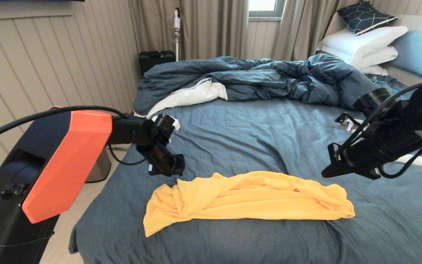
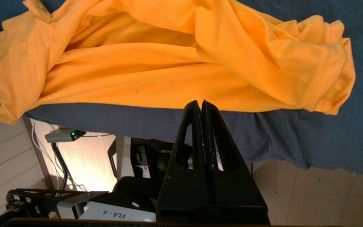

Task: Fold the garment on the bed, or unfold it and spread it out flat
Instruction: Fold the yellow T-shirt

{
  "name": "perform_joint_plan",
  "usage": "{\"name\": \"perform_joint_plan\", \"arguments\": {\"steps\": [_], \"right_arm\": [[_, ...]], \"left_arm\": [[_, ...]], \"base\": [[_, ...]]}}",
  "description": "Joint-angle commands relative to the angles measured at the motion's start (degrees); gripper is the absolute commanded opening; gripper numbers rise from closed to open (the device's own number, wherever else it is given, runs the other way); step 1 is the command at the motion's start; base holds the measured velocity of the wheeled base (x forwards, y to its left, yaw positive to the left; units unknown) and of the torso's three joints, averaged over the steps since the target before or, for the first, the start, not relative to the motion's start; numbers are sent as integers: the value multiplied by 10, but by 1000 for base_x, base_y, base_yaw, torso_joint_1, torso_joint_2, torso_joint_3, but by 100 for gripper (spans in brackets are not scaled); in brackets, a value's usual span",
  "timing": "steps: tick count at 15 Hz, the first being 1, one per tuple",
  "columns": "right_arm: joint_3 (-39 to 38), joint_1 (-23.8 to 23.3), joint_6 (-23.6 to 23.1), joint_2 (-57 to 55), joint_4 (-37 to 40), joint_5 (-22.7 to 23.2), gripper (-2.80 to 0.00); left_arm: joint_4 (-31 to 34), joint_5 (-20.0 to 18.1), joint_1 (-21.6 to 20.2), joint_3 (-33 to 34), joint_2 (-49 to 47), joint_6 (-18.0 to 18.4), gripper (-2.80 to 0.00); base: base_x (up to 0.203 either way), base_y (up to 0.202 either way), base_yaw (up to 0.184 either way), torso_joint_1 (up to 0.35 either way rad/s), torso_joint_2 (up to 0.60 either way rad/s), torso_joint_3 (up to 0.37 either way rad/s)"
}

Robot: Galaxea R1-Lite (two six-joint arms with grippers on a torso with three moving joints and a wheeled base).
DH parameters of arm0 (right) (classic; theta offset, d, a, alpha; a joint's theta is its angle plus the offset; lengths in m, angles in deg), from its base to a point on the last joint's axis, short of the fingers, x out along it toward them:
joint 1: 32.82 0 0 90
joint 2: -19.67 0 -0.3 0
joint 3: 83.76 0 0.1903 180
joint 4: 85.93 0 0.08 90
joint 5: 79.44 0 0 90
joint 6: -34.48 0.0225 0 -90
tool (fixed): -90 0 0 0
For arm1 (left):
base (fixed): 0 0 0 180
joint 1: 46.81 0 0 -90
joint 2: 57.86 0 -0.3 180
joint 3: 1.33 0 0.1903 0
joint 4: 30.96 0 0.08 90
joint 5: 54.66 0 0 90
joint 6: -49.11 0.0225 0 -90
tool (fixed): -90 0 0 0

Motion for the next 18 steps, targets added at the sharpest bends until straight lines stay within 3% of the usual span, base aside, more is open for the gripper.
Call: {"name": "perform_joint_plan", "arguments": {"steps": [1, 11, 12, 18], "right_arm": [[-2, 0, 2, -7, 2, 1, -280], [-16, -2, 4, -18, -23, 1, -280], [-18, -3, 4, -18, -24, 1, -280], [-26, -4, 4, -18, -37, 1, -280]], "left_arm": [[7, -1, 0, 2, 5, -4, 0], [5, -8, 43, 16, 10, -27, 0], [5, -8, 43, 14, 9, -27, -280], [7, -11, 47, 15, 7, -31, -280]], "base": [[0, 0, 0, 0, 0, 0], [0, 0, 0, 0, 0, 0], [0, 0, 0, 0, 0, 0], [0, 0, 0, 0, 0, 0]]}}
